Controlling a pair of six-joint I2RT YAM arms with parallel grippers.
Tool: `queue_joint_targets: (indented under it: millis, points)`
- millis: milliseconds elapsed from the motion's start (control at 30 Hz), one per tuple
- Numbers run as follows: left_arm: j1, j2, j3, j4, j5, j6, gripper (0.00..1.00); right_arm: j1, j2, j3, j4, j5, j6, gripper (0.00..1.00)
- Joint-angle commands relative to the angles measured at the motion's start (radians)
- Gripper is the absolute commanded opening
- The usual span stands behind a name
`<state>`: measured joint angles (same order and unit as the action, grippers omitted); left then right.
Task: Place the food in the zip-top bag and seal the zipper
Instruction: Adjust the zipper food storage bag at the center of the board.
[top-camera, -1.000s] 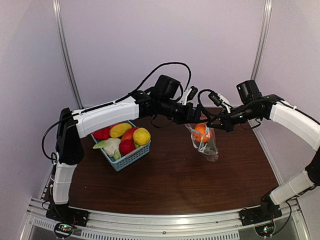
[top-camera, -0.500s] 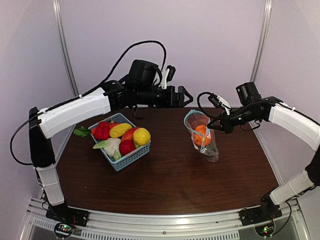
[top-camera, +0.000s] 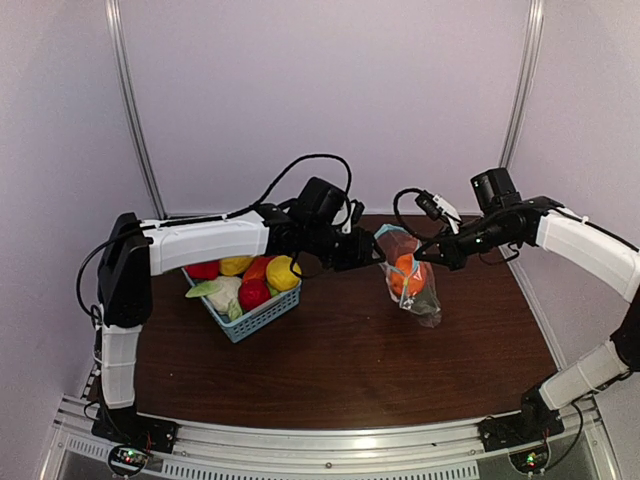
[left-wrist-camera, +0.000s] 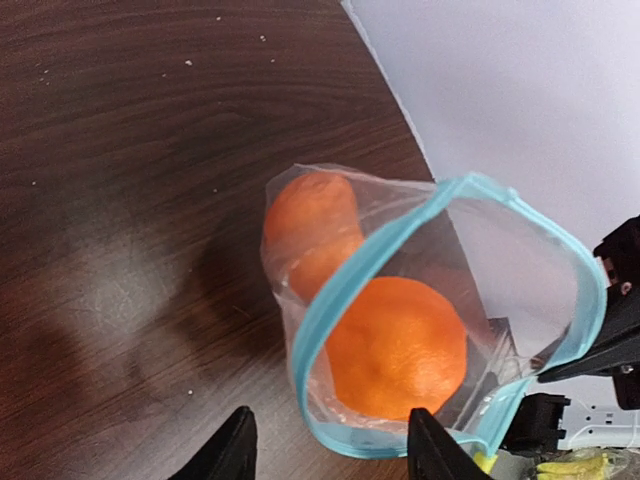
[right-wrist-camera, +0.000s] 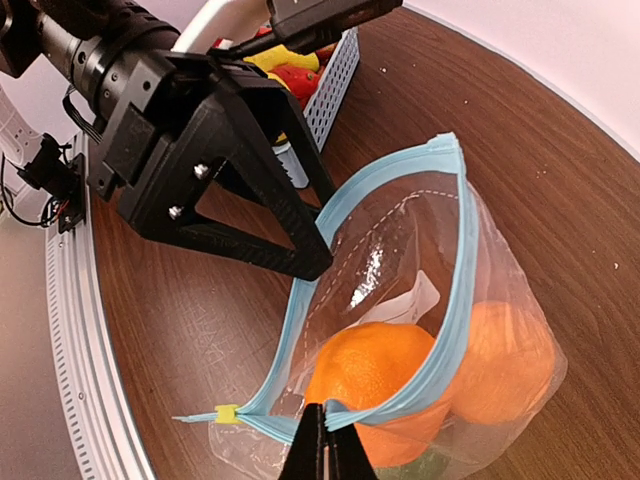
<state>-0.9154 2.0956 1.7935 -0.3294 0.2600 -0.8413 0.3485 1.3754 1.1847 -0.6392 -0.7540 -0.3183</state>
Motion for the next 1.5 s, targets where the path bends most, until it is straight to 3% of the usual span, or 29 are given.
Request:
queue_joint_targets:
  millis: [0, 133, 233, 367, 400, 533, 633, 700, 767, 867, 933, 1033, 1100, 1200, 1400, 1467]
  points:
    - [0.012, 0.013, -0.001, 0.126, 0.100, -0.069, 0.52, 0.006, -0.023, -0.022, 0.032, 0.026, -0.010, 0.00]
    - [0.013, 0.001, -0.013, 0.150, 0.093, -0.081, 0.50, 0.009, -0.027, -0.040, 0.045, 0.033, -0.014, 0.00]
    - [0.021, 0.030, 0.004, 0.145, 0.113, -0.092, 0.40, 0.010, -0.023, -0.038, 0.049, 0.023, -0.014, 0.00]
    - [0.027, 0.074, 0.040, 0.137, 0.143, -0.113, 0.12, 0.013, -0.015, -0.030, 0.045, 0.021, -0.014, 0.00]
    - [0.027, 0.077, 0.046, 0.133, 0.140, -0.111, 0.00, 0.014, -0.017, -0.031, 0.045, 0.021, -0.013, 0.00]
    - [0.017, 0.038, 0.154, 0.050, 0.129, -0.061, 0.00, 0.015, -0.021, 0.018, 0.012, 0.017, -0.005, 0.00]
    - [-0.059, -0.065, 0.244, -0.011, -0.125, 0.113, 0.00, 0.014, -0.028, 0.033, 0.031, 0.137, 0.025, 0.00]
    - [-0.036, -0.037, 0.263, -0.070, -0.204, 0.164, 0.00, 0.011, 0.009, 0.061, 0.000, 0.222, 0.009, 0.00]
    - [-0.011, 0.000, 0.336, -0.151, -0.081, 0.160, 0.00, 0.010, 0.024, 0.126, -0.069, 0.163, 0.012, 0.00]
    - [-0.065, -0.016, 0.257, -0.104, -0.145, 0.208, 0.00, 0.015, 0.009, 0.112, -0.009, 0.272, 0.032, 0.00]
    - [-0.041, 0.038, 0.294, -0.137, 0.000, 0.139, 0.00, 0.014, 0.026, 0.157, -0.054, 0.262, 0.021, 0.00]
    - [-0.057, 0.027, 0.246, -0.107, -0.140, 0.173, 0.00, 0.015, 0.002, 0.131, 0.007, 0.281, 0.052, 0.00]
    - [-0.022, 0.027, 0.235, -0.097, -0.060, 0.150, 0.00, 0.015, 0.014, 0.146, -0.020, 0.277, 0.042, 0.00]
    - [-0.025, -0.007, 0.207, -0.064, -0.111, 0.182, 0.00, 0.015, 0.005, 0.132, -0.006, 0.242, 0.052, 0.00]
    - [-0.010, 0.011, 0.188, 0.018, -0.008, 0.129, 0.00, 0.015, 0.037, 0.125, -0.003, 0.258, 0.072, 0.00]
    - [-0.012, 0.007, 0.152, 0.086, 0.043, 0.094, 0.00, 0.017, 0.065, 0.137, 0.010, 0.267, 0.099, 0.10]
